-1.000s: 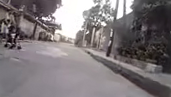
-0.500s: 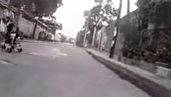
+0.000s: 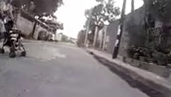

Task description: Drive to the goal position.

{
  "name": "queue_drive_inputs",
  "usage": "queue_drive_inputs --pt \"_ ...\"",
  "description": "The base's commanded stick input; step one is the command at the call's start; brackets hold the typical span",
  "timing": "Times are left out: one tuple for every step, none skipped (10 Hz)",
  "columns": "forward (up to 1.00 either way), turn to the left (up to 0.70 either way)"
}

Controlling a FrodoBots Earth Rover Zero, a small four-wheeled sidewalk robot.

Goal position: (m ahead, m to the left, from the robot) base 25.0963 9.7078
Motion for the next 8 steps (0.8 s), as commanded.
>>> queue_drive_inputs --pt "1.00 0.00" --pt "1.00 0.00" --pt "0.69 0.00" --pt "0.00 0.00" --pt "0.00 0.00" --pt "0.00 0.00" --pt "0.00 0.00" --pt "0.00 0.00"
